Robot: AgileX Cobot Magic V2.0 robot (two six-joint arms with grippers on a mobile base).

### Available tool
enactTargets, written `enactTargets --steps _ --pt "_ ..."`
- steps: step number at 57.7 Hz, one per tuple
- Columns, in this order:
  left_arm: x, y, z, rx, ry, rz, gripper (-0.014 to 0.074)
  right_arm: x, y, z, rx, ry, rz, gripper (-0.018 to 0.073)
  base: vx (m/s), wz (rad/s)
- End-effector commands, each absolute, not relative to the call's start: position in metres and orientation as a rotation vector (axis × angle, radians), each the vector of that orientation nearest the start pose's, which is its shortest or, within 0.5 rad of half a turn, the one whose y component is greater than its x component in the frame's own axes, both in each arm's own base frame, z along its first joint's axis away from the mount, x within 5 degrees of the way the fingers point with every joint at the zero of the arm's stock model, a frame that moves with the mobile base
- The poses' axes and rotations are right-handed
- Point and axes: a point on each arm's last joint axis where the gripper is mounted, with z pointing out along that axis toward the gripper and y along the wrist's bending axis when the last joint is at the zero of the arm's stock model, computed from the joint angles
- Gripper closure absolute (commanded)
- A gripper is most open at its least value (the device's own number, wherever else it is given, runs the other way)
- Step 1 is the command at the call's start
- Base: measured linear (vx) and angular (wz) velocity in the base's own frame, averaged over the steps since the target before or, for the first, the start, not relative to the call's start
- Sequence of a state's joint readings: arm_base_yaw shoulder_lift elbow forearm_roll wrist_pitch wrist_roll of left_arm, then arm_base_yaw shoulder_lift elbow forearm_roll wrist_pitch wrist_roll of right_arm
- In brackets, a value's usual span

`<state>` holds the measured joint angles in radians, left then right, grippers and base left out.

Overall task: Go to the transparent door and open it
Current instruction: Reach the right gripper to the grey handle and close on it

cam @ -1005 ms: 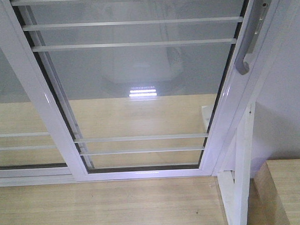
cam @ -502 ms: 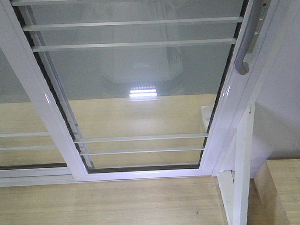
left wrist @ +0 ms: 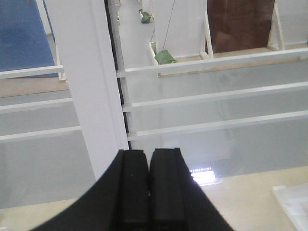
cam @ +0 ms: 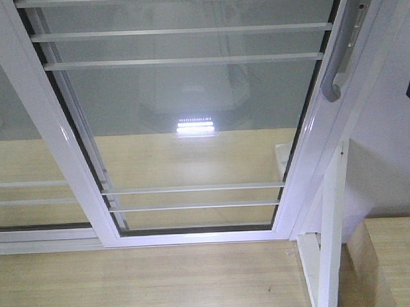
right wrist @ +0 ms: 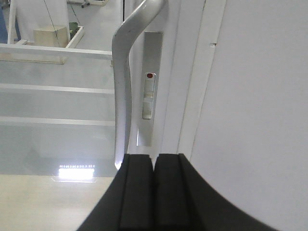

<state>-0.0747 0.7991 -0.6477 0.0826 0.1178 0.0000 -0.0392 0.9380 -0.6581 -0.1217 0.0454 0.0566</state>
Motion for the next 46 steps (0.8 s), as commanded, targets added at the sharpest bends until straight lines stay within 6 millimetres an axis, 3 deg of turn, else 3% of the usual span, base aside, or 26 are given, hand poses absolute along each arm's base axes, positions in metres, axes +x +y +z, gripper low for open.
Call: enactTargets --steps 1,11,17,25,46 --pt "0.173 -0.014 0.36 0.166 1.636 0.038 0.0442 0.211 -0.008 0.341 -0.032 1.695 -0.079 0.0337 0.0 0.0" --pt "0.173 -0.013 0.359 0.165 1.642 0.037 0.0242 0.226 -0.008 0.327 -0.029 1.747 -0.071 0.0085 0.0 0.0" --pt "0.173 -0.013 0.359 0.165 1.644 0.037 0.0146 0.238 -0.008 0.323 -0.014 1.71 -0.043 0.0003 0.0 0.0" --pt "0.173 -0.013 0.358 0.165 1.655 0.038 0.0103 0.257 -0.007 0.315 -0.033 1.639 -0.029 -0.0006 0.0 0.0" --pt "0.172 -0.013 0.354 0.167 1.707 0.041 0.0104 0.311 -0.001 0.268 -0.071 1.46 0.046 0.0003 0.0 0.0"
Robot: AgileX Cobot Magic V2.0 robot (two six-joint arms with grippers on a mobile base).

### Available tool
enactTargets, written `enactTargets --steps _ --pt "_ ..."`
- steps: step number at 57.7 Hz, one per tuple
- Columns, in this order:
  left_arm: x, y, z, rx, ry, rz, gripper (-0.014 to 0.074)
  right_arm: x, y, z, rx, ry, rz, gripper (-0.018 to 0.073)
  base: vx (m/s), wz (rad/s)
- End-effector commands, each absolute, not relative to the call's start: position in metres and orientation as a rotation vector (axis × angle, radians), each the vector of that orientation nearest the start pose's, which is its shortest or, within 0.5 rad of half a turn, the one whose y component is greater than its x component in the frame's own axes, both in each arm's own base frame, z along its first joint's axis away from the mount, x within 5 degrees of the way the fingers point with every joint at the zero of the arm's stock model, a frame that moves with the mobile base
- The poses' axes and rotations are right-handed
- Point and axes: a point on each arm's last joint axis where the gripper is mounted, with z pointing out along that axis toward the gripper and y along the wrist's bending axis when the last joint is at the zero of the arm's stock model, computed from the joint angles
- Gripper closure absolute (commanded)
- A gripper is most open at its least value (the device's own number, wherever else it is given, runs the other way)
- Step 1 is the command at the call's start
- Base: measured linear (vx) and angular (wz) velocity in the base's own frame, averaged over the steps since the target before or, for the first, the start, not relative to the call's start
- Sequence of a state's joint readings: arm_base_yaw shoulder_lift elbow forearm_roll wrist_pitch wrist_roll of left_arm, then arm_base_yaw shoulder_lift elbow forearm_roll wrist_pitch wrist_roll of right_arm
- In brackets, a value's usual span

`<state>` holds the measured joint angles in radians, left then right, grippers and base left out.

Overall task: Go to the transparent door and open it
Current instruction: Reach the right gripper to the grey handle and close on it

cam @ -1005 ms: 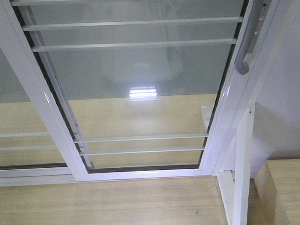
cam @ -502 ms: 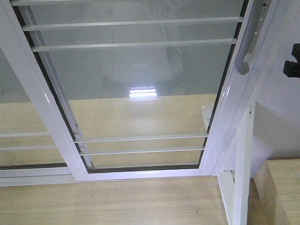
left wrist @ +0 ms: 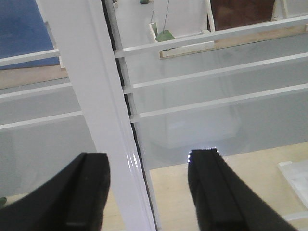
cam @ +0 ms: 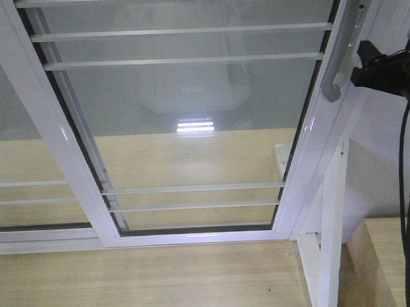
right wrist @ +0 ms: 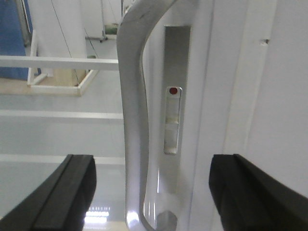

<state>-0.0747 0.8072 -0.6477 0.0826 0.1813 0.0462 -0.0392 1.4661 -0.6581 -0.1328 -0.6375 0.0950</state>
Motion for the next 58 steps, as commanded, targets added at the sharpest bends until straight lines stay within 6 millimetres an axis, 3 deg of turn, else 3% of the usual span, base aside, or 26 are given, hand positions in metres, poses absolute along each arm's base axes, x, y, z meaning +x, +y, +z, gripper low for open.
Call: enactTargets --steps 1,12,37,45,51,58 --pt "0.172 -0.013 0.354 0.167 1.707 0.041 0.0104 0.312 -0.001 0.265 -0.076 1.462 0.047 0.0003 0.0 0.0" --pt "0.172 -0.013 0.354 0.167 1.707 0.041 0.0104 0.331 0.001 0.244 -0.106 1.489 0.062 0.001 0.0 0.0" --pt "0.172 -0.013 0.354 0.167 1.707 0.041 0.0105 0.395 -0.002 0.245 -0.074 1.47 0.053 0.0013 0.0 0.0" --pt "0.172 -0.013 0.354 0.167 1.707 0.041 0.0105 0.406 -0.002 0.239 -0.067 1.475 0.054 0.0021 0.0 0.0" --pt "0.172 -0.013 0.354 0.167 1.707 0.041 0.0105 0.407 -0.002 0.238 -0.06 1.479 0.057 0.0068 0.0 0.0" --pt "0.172 -0.013 0.354 0.167 1.707 0.041 0.0105 0.407 0.0 0.236 -0.06 1.483 0.059 0.0201 0.0 0.0"
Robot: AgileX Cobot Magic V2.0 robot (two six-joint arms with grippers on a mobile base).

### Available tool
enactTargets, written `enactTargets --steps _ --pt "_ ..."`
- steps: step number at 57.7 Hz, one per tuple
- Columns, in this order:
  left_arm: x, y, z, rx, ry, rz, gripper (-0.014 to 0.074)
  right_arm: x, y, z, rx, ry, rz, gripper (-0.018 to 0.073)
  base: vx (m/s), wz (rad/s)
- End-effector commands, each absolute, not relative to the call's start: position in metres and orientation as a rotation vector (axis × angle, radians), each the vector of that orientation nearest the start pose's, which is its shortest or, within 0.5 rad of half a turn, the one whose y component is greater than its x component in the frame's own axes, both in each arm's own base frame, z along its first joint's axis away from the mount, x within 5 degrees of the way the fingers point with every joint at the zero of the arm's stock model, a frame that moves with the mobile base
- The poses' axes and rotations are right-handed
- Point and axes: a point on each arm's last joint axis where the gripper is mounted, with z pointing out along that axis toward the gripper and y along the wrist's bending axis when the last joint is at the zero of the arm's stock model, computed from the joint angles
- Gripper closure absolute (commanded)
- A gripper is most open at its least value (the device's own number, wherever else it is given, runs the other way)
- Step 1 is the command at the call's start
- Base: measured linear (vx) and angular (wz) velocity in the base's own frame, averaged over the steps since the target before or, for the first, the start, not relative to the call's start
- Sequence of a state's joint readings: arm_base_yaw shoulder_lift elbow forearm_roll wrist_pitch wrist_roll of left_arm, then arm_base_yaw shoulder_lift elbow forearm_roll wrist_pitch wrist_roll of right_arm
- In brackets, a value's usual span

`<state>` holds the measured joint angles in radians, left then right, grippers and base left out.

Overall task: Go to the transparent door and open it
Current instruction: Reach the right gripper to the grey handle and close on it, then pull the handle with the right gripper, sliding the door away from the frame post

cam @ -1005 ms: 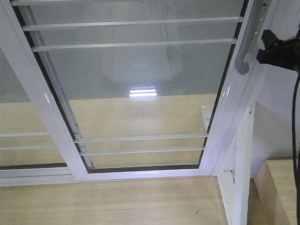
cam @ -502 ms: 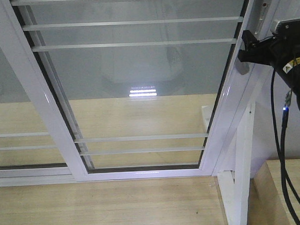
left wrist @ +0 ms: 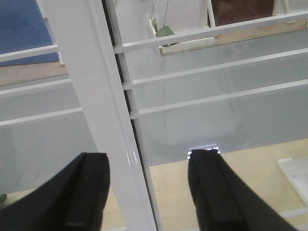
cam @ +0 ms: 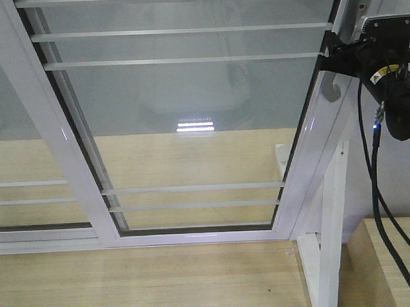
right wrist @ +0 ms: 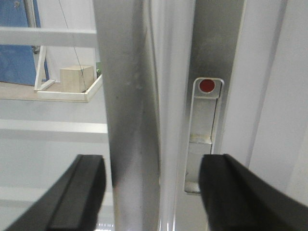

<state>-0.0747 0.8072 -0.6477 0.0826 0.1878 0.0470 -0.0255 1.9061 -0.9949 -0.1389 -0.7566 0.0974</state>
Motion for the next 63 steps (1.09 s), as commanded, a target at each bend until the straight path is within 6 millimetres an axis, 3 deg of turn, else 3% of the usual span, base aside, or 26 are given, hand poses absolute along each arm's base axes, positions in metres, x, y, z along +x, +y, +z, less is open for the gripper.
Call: enactTargets --steps 1,8,18,27,63 --pt "0.172 -0.013 0.354 0.167 1.707 0.041 0.0105 0.407 0.0 0.236 -0.059 1.482 0.061 0.0221 0.0 0.0" --pt "0.172 -0.013 0.354 0.167 1.706 0.04 0.0105 0.409 0.0 0.229 -0.056 1.493 0.064 0.037 0.0 0.0" --pt "0.172 -0.013 0.354 0.167 1.706 0.04 0.0105 0.411 0.0 0.225 -0.044 1.478 0.067 0.0467 0.0 0.0" --pt "0.172 -0.013 0.354 0.167 1.706 0.04 0.0105 0.411 0.005 0.226 -0.064 1.474 0.075 0.0472 0.0 0.0" --pt "0.172 -0.013 0.354 0.167 1.706 0.04 0.0105 0.448 0.08 0.244 -0.184 1.421 0.199 0.0472 -0.01 -0.04"
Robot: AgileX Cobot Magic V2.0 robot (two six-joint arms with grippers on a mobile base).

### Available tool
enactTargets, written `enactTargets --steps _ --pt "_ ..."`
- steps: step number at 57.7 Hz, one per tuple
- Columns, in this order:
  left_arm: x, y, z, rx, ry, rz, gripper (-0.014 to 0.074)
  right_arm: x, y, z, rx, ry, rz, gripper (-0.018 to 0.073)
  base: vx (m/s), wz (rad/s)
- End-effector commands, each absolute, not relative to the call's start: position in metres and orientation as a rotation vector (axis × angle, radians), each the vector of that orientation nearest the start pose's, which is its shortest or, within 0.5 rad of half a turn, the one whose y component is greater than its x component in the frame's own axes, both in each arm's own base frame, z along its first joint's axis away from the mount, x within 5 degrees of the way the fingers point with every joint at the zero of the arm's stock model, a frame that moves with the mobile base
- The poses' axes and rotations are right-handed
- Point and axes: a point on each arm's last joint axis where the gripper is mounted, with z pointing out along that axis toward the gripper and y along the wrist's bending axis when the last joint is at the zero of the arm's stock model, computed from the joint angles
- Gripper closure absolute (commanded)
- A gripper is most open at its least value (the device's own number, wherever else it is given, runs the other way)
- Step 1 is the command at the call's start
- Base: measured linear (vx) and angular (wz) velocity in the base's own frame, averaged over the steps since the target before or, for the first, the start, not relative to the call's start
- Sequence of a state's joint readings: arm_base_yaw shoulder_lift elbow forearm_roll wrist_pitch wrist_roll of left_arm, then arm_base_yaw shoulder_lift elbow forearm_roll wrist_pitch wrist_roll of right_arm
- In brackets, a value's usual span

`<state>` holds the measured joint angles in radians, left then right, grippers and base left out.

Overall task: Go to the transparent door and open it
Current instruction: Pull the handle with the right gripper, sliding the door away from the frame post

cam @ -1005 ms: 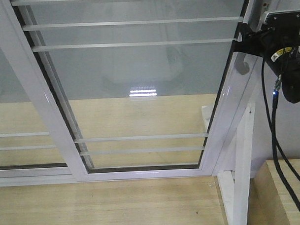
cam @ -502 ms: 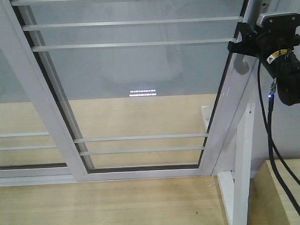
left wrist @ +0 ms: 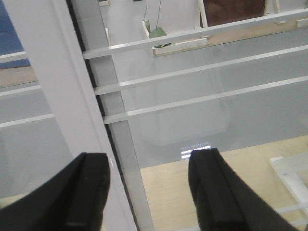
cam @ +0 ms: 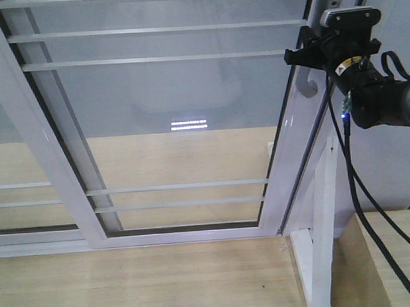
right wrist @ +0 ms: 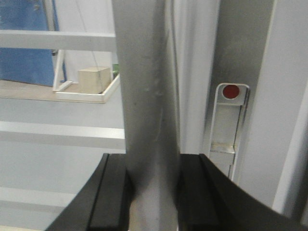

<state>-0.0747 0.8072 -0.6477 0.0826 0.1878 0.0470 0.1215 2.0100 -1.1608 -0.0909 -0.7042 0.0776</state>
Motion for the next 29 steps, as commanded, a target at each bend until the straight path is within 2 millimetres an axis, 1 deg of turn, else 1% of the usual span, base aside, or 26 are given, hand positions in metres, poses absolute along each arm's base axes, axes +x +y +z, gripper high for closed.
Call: enactTargets --steps 1,11,22,29 --pt "0.172 -0.013 0.354 0.167 1.706 0.04 0.0105 0.448 0.082 0.244 -0.187 1.42 0.202 0.0472 -0.04 -0.12" --pt "0.172 -0.013 0.353 0.167 1.711 0.04 0.0107 0.446 0.105 0.242 -0.224 1.413 0.241 0.0472 -0.03 -0.09" --pt "0.172 -0.013 0.353 0.167 1.712 0.04 0.0115 0.439 0.135 0.243 -0.269 1.395 0.298 0.0472 0.0 0.0" --pt "0.172 -0.013 0.353 0.167 1.712 0.04 0.0115 0.434 0.153 0.239 -0.295 1.389 0.334 0.0472 0.0 0.0"
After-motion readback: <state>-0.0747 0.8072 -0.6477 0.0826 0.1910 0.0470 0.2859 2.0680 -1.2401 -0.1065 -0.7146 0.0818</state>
